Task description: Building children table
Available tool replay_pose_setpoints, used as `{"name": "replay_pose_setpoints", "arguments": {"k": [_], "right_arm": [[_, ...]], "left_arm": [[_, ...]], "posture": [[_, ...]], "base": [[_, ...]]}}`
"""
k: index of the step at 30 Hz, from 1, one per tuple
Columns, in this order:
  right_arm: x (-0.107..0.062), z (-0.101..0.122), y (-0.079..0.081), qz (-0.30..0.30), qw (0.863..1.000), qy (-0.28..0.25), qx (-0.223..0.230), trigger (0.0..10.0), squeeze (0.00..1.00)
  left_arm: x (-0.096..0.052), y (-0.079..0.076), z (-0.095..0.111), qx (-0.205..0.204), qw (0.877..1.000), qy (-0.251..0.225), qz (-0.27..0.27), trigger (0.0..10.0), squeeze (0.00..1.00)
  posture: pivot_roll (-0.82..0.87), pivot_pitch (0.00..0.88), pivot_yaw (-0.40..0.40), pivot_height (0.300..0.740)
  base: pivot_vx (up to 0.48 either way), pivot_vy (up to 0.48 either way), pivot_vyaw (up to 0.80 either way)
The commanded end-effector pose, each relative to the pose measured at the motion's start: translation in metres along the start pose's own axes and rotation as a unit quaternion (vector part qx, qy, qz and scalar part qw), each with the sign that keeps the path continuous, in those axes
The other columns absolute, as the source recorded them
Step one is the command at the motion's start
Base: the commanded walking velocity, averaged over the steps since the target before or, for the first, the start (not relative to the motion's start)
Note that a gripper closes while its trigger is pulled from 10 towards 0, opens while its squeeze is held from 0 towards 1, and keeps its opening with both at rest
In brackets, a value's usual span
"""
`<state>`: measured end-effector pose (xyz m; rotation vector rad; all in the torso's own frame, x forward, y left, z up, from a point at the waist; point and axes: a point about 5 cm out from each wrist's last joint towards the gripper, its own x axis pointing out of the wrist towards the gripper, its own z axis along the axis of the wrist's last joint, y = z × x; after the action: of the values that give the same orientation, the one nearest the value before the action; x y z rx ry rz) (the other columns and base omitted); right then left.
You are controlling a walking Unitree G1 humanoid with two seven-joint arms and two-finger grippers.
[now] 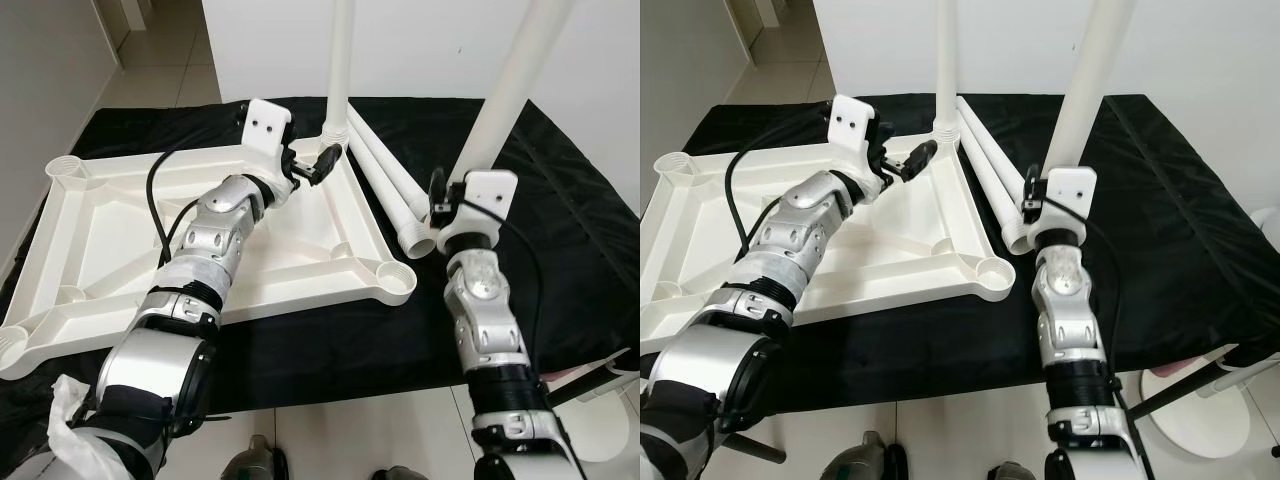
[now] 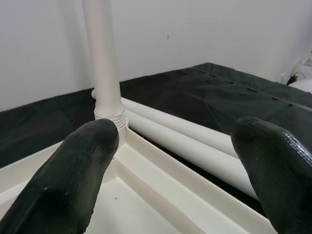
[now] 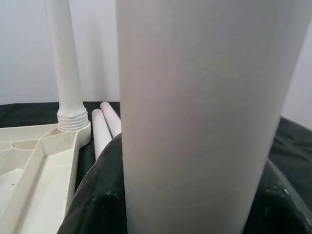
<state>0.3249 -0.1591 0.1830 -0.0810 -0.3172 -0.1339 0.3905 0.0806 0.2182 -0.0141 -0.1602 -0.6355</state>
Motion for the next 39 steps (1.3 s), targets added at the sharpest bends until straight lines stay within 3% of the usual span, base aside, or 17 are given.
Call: {"name": "replay_pose_setpoints", "arguments": {"k": [1, 3, 4, 8, 14, 21, 29, 39], "right_arm": [[0.0, 0.009, -0.001, -0.009, 1.0, -0.022, -0.003, 10.0, 0.0], [0.0, 0.01, -0.001, -0.013, 1.0, -0.023, -0.003, 10.0, 0.0], [-0.003, 0.009, -0.006, -0.024, 0.999, -0.023, -0.003, 10.0, 0.0], [-0.008, 0.007, -0.014, -0.035, 0.999, -0.021, -0.009, 10.0, 0.0], [-0.017, 0.005, -0.022, -0.042, 0.999, -0.02, -0.009, 10.0, 0.0], [-0.036, -0.007, -0.024, -0.045, 0.999, 0.008, -0.017, 10.0, 0.0], [-0.039, -0.01, -0.025, -0.048, 0.999, 0.015, -0.017, 10.0, 0.0], [-0.042, -0.01, -0.03, -0.055, 0.998, 0.019, -0.022, 10.0, 0.0]], "left_arm": [[-0.002, 0.0, -0.008, -0.007, 1.0, 0.009, 0.001, 10.0, 0.0], [-0.002, -0.001, -0.01, -0.009, 1.0, 0.01, 0.002, 10.0, 0.0], [0.002, -0.01, -0.012, -0.013, 1.0, 0.012, -0.012, 10.0, 0.0], [0.006, -0.025, -0.014, -0.015, 0.999, 0.01, -0.044, 10.0, 0.0], [0.004, -0.037, -0.022, -0.002, 0.997, 0.011, -0.071, 10.0, 0.0], [-0.007, -0.031, -0.036, 0.007, 1.0, 0.016, -0.026, 10.0, 0.0], [-0.018, -0.024, -0.041, 0.003, 1.0, 0.025, -0.019, 10.0, 0.0], [-0.019, -0.02, -0.039, 0.002, 1.0, 0.022, 0.001, 10.0, 0.0]], "posture": [[0.0, 0.0, 0.081, 0.74], [0.0, 0.0, 0.081, 0.74], [-0.03, 0.0, 0.095, 0.74], [-0.04, 0.0, 0.087, 0.74], [-0.03, 0.0, 0.066, 0.74], [-0.03, 0.0, 0.047, 0.74], [-0.01, 0.0, 0.046, 0.74], [-0.01, 0.0, 0.047, 0.74]], "base": [[0.0, 0.0, 0.0], [0.0, 0.0, 0.0], [0.0, 0.0, 0.0], [0.0, 0.0, 0.0], [0.0, 0.0, 0.0], [0.0, 0.0, 0.0], [0.0, 0.0, 0.0], [0.0, 0.0, 0.0]]}}
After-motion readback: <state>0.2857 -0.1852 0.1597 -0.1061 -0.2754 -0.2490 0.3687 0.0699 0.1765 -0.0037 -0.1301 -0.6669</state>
